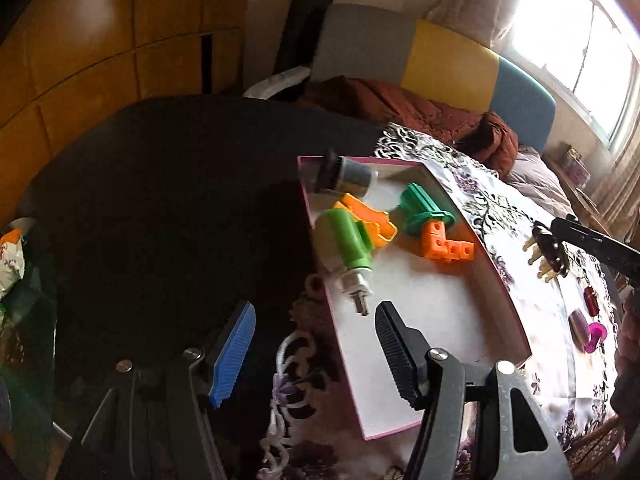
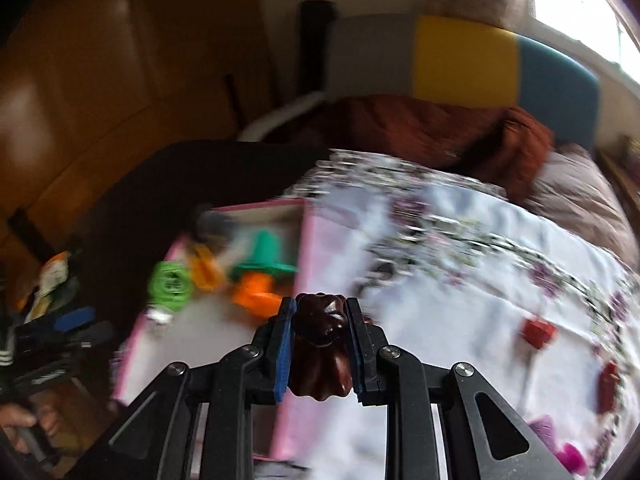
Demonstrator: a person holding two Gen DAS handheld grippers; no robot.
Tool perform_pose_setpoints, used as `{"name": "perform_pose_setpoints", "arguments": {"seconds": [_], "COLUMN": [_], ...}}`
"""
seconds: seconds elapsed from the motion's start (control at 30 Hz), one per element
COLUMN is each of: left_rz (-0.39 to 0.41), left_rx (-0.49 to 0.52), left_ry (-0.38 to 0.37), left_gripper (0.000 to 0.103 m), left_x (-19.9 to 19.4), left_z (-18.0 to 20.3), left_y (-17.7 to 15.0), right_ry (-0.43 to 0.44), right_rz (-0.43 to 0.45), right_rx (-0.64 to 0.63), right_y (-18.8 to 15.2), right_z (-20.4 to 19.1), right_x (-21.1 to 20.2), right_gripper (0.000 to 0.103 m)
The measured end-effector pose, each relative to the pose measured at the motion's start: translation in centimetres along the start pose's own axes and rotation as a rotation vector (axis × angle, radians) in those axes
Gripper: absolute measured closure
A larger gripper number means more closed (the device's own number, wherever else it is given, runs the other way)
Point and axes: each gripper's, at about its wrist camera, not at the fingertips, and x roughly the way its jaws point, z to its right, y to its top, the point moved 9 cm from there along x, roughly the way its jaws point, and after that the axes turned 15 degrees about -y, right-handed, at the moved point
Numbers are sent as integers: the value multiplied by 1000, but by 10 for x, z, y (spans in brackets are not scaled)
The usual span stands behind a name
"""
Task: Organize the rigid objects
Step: 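Lower the brown fluted piece into the tray and open the right tool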
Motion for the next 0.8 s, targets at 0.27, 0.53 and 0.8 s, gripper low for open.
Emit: {"name": "perform_pose_setpoints", "arguments": {"seconds": [0.27, 0.53, 0.8], "left_rz": [2, -15, -8], "left_rx": [-16, -17, -25], "left_ry": [6, 2, 8], "left_gripper": [40, 40, 40], "left_x": [-1, 3, 2], "left_z": [-8, -9, -12], "left_y": [1, -4, -4], "right_ry": [157, 62, 1], "right_rz": [-40, -112, -91], "right_rx": [-122, -177, -205], "right_y": [-2, -8, -4], "right_z": [-101, -139, -144], "right_x": [9, 74, 83], "right_gripper": [79, 79, 78]}}
